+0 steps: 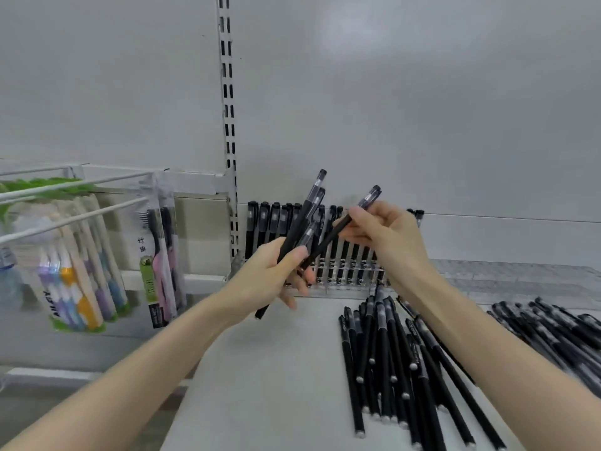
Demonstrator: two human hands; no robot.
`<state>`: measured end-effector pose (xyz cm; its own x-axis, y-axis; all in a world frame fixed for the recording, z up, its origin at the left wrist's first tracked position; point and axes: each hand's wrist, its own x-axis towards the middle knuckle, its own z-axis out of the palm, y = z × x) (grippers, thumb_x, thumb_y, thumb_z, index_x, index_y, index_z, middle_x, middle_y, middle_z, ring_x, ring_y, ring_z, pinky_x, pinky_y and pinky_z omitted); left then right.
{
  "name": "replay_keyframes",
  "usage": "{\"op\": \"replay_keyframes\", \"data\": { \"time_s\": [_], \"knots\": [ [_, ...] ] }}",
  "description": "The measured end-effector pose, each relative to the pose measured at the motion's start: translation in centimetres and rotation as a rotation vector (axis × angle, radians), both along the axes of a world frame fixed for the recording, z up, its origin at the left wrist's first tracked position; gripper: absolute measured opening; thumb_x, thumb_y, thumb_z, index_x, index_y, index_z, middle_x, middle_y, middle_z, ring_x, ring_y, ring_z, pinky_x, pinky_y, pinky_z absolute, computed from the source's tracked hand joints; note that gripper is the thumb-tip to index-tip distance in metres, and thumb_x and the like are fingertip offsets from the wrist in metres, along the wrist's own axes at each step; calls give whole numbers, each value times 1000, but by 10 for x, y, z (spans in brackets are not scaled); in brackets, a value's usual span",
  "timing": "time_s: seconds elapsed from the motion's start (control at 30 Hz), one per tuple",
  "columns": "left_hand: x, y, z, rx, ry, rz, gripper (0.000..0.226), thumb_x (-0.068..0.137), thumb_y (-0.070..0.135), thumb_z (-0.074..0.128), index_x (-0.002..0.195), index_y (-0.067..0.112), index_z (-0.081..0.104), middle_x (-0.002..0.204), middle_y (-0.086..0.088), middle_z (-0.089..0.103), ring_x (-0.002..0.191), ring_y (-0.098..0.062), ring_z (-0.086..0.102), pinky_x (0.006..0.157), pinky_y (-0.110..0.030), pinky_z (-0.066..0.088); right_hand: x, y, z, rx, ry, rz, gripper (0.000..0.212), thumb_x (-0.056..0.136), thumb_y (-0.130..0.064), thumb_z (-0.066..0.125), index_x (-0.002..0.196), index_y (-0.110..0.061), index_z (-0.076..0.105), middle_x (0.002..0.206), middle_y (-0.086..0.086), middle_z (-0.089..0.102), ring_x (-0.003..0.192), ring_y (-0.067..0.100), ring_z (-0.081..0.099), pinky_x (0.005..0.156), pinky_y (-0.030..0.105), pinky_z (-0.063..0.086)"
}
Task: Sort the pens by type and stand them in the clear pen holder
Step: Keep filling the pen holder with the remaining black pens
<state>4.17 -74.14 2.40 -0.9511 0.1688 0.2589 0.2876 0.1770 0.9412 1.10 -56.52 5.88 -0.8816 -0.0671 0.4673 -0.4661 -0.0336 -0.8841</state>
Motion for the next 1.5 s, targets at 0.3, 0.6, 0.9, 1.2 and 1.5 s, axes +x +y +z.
{"op": "replay_keyframes", "data": {
  "time_s": [0.3, 0.6, 0.9, 1.2, 1.5],
  "knots": [
    [-24, -25, -15, 49, -38, 28, 30, 97, 29, 46, 98, -1, 48, 61, -1, 42, 44, -13, 25, 39, -21, 24, -28, -14, -8, 298, 296, -392, 35, 90, -20, 63, 120, -21, 46, 73, 5, 69, 71, 22, 67, 80, 44, 53],
    [-25, -17, -26, 278, -83, -29, 25, 97, 29, 45, 92, 9, 58, 57, 5, 45, 44, -10, 33, 39, -21, 27, -42, -20, -15, 507, 452, -432, 49, 91, -25, 63, 133, -19, 40, 71, -1, 67, 67, 13, 63, 70, 28, 51],
    [-16, -11, -25, 275, -91, -59, 26, 96, 33, 45, 98, 10, 55, 55, -1, 47, 41, -13, 36, 40, -25, 36, -43, -17, -22, 641, 467, -374, 32, 91, -18, 62, 122, -13, 63, 86, -5, 63, 78, 14, 59, 79, 37, 52],
    [-13, 3, -18, 308, -111, -118, 29, 98, 31, 43, 107, 7, 58, 60, -1, 47, 44, -11, 34, 41, -23, 33, -13, -12, -16, 384, 217, -92, 24, 88, -30, 65, 109, -19, 67, 87, -6, 72, 86, 8, 67, 83, 28, 55],
    [-14, 10, -20, 174, -43, -41, 27, 97, 25, 45, 105, 7, 63, 80, -8, 64, 69, -12, 61, 65, -26, 55, -8, -3, -7, 53, 132, -71, 15, 87, -8, 65, 100, -9, 58, 82, 11, 71, 71, 18, 69, 66, 29, 59]
  ]
}}
